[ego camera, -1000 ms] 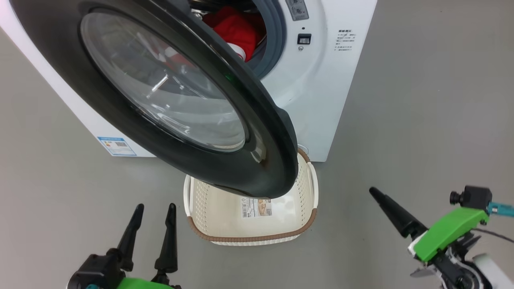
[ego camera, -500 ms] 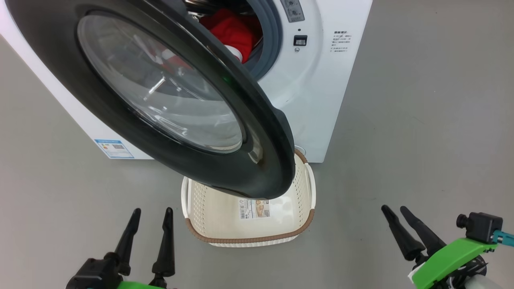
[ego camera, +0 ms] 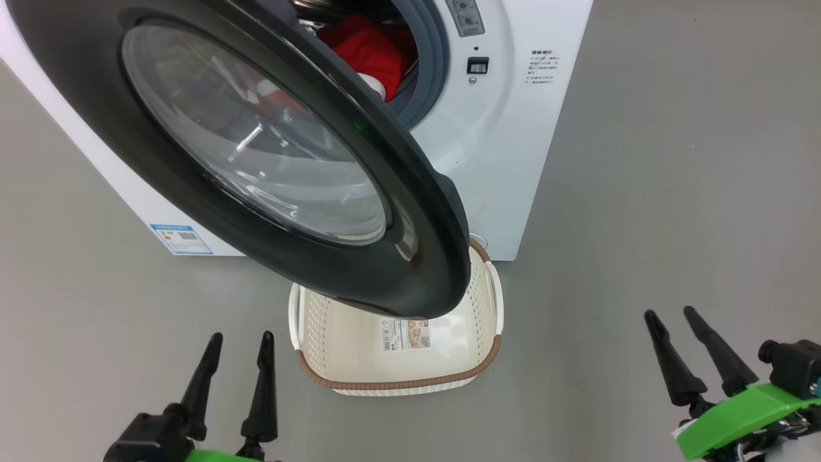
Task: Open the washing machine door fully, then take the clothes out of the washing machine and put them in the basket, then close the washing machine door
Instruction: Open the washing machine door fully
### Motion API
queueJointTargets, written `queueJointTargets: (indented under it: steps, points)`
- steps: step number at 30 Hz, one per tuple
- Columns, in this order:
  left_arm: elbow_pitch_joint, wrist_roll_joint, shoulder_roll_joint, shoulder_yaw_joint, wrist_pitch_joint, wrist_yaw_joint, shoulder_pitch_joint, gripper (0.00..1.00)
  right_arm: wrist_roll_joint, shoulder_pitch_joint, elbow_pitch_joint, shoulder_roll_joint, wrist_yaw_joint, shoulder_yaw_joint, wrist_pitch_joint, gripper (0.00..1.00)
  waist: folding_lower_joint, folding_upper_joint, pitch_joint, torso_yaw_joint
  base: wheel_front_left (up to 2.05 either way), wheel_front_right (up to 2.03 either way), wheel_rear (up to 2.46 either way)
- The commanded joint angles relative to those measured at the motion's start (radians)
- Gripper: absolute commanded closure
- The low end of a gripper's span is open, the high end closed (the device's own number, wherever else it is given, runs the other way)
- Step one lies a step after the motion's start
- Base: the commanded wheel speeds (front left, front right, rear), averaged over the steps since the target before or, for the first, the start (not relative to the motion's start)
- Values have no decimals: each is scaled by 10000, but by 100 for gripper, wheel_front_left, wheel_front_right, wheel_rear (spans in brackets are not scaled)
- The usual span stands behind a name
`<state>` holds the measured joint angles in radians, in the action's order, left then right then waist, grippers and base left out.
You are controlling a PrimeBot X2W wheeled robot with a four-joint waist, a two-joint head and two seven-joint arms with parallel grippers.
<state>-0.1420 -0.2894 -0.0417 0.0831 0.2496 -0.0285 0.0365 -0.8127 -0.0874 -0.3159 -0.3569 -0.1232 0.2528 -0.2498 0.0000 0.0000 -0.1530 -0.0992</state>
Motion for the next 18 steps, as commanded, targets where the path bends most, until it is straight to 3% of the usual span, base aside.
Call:
queueJointTargets:
  steps: [1, 10, 14, 18]
  points:
    - [241, 129, -85, -353, 122, -80, -18, 0, 487, 129, 312, -73, -75, -146, -118, 0, 0, 0, 15, -3, 0, 0, 0]
    - [282, 189, -85, -359, 122, -103, -55, 0, 3291, 779, 1203, 1381, -75, -2521, -119, 0, 0, 0, 30, 6, 0, 0, 0]
    - [307, 237, -85, -329, 122, -118, -64, 0, 3830, 1081, 1341, 1935, -75, -3222, -119, 0, 0, 0, 53, -21, 0, 0, 0]
    - [296, 265, -85, -301, 122, -129, -62, 0, 4033, 1175, 1265, 1998, -75, -3232, -119, 0, 0, 0, 39, -24, 0, 0, 0]
